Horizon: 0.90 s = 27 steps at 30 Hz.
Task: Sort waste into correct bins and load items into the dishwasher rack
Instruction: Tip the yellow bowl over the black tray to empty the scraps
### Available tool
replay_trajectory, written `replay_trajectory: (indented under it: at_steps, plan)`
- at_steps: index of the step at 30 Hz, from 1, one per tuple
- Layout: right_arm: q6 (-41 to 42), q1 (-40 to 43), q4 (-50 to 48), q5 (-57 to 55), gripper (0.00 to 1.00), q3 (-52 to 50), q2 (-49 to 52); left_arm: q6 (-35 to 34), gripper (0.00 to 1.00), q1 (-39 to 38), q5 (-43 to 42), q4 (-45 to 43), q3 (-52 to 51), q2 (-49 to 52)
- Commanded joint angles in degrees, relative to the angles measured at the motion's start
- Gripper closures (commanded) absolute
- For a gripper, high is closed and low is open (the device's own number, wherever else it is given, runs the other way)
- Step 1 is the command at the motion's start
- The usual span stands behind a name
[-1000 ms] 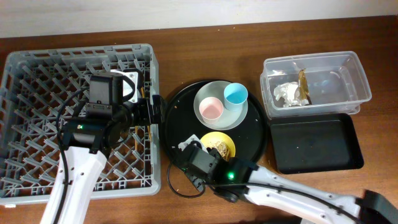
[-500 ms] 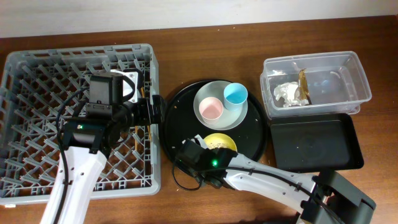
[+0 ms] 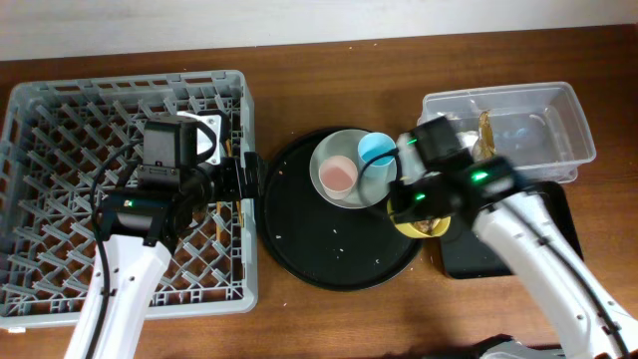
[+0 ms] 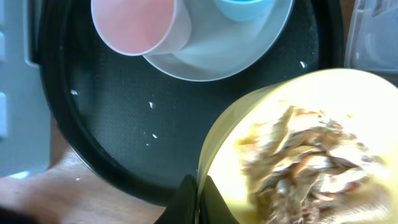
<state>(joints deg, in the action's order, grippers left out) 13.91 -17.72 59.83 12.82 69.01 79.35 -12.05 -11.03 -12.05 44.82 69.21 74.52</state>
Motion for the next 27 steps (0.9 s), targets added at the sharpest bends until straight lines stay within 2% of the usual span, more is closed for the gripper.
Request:
replay_trajectory:
  at_steps: [1,4,6,8,11,14,17,19,23,24,26,27]
  plan:
    - [-8.39,18.75,1.86,17.44,0.96,0.66,-1.09,-0.52,0.01,-0.04,-0.61,-0.13,0.22,-0.22]
    - [-13.31,38.66,4.04,21.75,0.96,-0.11,-1.09,-0.5,0.01,-0.04,-0.61,-0.11,0.22,-0.22]
    - [-17.42,47.76,3.91,27.93,0.96,-2.99,-1.05,-0.52,0.01,-0.04,-0.61,-0.11,0.22,-0.22]
    - [-19.74,53.96,2.36,33.99,0.96,-6.45,-1.05,-0.52,0.01,-0.04,-0.61,-0.11,0.22,-0.22]
    - [-21.2,63.93,-7.08,49.0,0.96,-15.98,-0.42,-0.52,0.01,-0.04,-0.61,-0.13,0.22,-0.22]
    - [-21.18,67.71,-13.75,63.43,0.96,-23.21,1.79,-0.52,0.01,-0.04,-0.61,-0.13,0.22,-0.22]
    - [-20.94,68.15,-19.21,66.38,0.96,-23.87,5.18,-0.52,0.01,-0.04,-0.61,-0.13,0.22,-0.22]
    - [-20.96,68.15,-18.25,72.39,0.96,-23.87,7.19,-0.52,0.01,-0.04,-0.61,-0.13,0.22,-0.22]
    - [-17.31,68.46,-16.5,76.08,0.96,-23.85,9.16,-0.52,0.01,-0.04,-0.61,-0.13,0.22,-0.22]
    - [-13.38,69.33,-16.17,76.13,0.96,-23.85,9.16,-0.52,0.01,-0.04,-0.61,-0.11,0.22,-0.22]
    - [-11.15,70.93,-19.58,76.13,0.96,-23.85,9.16,-0.52,0.01,-0.04,-0.61,-0.13,0.22,-0.22]
    - [-7.43,72.19,-14.58,76.13,0.96,-23.85,9.14,-0.52,0.0,-0.04,-0.61,-0.13,0.22,-0.22]
